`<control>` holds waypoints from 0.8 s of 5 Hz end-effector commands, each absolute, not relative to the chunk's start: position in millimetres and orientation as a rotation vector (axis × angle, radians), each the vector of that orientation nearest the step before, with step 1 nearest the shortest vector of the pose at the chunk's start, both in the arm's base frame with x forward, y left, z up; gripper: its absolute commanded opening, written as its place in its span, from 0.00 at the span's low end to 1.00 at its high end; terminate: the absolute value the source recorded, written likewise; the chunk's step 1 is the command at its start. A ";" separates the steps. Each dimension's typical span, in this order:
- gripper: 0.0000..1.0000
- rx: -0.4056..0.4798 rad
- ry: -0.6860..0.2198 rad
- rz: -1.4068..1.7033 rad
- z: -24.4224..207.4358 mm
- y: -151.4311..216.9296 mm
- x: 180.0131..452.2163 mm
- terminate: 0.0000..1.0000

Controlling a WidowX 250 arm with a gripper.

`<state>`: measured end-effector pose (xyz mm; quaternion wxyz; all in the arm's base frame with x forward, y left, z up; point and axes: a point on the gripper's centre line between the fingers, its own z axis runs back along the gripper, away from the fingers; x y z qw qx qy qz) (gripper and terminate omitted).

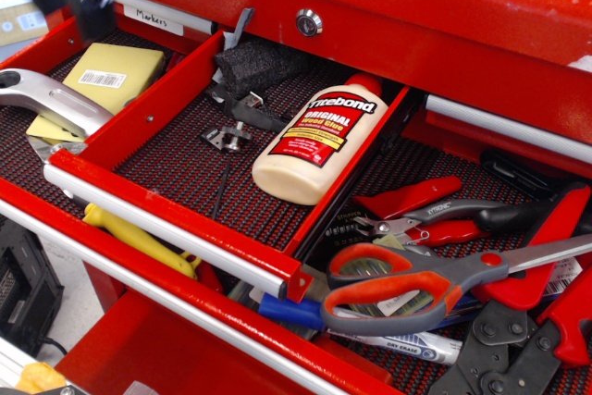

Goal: Pick up scissors and put into drawer

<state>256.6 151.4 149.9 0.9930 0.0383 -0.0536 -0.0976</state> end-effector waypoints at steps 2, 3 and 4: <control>1.00 0.103 -0.256 -0.345 188.6 19.2 223.6 0.00; 1.00 0.118 -0.262 -0.286 181.8 -31.2 226.7 0.00; 1.00 0.126 -0.250 -0.287 170.2 -81.2 234.2 0.00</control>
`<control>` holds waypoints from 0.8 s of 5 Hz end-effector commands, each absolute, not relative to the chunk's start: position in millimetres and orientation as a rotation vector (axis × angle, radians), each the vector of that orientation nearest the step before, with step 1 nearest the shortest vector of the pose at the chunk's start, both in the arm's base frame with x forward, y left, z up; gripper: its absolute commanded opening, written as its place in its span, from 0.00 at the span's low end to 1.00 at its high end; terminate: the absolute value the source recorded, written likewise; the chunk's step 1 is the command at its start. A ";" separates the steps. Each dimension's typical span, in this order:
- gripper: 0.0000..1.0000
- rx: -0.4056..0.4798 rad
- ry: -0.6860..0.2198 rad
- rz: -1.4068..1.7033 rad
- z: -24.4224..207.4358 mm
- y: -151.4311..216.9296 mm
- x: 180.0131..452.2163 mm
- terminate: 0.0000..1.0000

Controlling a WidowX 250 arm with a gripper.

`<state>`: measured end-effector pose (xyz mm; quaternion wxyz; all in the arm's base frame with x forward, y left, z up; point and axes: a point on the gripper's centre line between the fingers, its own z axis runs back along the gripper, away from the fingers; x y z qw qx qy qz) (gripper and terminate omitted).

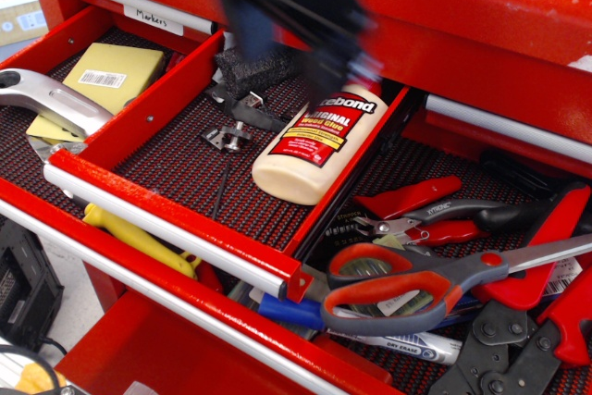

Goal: Pick up scissors and put into drawer

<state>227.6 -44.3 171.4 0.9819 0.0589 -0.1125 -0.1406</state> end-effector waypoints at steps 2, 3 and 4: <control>1.00 0.063 -0.250 -0.351 137.3 -144.4 234.7 0.00; 1.00 0.039 -0.211 -0.455 134.1 -137.4 238.2 0.00; 1.00 0.034 -0.266 -0.534 119.2 -134.5 238.6 0.00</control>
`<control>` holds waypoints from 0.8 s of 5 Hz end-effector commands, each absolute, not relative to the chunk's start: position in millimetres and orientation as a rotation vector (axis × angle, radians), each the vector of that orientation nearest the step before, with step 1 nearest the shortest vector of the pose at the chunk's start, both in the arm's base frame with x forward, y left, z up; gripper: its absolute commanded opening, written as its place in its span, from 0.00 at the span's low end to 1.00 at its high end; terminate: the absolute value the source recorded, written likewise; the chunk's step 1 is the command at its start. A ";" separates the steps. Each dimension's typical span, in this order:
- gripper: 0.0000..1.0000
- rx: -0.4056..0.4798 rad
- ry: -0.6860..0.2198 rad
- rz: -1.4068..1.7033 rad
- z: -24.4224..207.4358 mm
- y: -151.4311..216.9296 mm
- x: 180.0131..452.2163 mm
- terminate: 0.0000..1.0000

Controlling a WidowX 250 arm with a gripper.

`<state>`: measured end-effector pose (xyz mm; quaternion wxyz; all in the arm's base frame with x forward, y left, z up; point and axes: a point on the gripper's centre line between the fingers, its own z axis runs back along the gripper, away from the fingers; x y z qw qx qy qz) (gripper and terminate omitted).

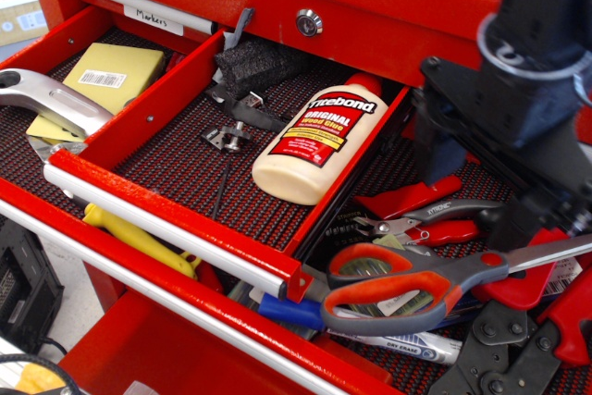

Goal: Pick up scissors and put into drawer

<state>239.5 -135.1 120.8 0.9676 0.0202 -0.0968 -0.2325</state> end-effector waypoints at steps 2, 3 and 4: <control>1.00 -0.045 -0.270 -0.569 97.2 -136.8 246.2 0.00; 1.00 -0.097 -0.284 -0.519 84.9 -140.0 254.3 0.00; 1.00 -0.188 -0.337 -0.471 74.2 -146.5 253.3 0.00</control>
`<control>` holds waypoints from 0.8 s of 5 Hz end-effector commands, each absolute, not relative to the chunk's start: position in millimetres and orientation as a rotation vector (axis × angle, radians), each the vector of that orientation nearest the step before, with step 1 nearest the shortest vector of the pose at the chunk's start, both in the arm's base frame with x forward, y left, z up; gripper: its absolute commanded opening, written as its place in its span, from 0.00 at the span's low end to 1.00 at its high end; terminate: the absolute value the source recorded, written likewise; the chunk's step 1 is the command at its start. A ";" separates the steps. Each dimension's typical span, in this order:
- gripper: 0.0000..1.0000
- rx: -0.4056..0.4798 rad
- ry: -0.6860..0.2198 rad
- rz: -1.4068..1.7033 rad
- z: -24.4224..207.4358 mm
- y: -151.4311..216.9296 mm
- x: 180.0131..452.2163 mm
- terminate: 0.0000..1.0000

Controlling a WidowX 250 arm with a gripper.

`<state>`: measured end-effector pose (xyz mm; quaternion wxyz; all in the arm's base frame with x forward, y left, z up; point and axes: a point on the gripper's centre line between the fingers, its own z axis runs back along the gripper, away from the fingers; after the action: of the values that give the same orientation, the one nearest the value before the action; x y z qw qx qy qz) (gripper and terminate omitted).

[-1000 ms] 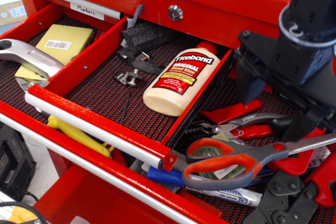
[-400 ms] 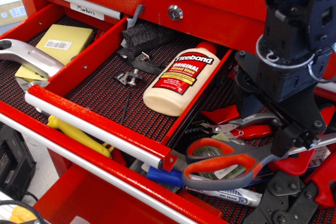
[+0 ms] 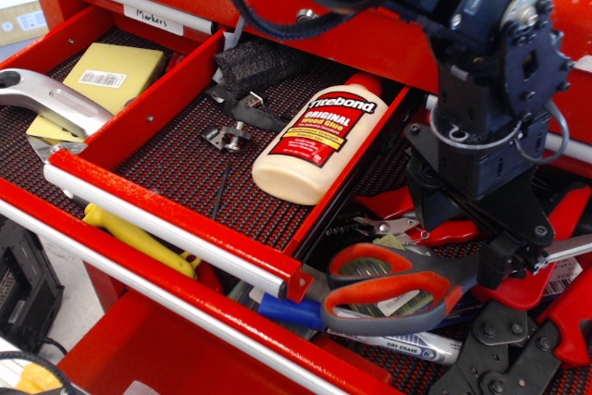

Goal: Pick up scissors and put into drawer

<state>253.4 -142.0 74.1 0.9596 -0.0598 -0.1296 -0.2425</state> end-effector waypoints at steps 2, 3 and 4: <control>1.00 -0.262 -0.343 -0.379 66.0 -153.1 243.5 0.00; 0.00 -0.235 -0.321 -0.365 69.2 -151.9 243.8 0.00; 0.00 -0.221 -0.308 -0.358 71.6 -151.4 244.9 0.00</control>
<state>239.0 -148.8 61.3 0.9705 -0.0936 -0.1181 -0.1884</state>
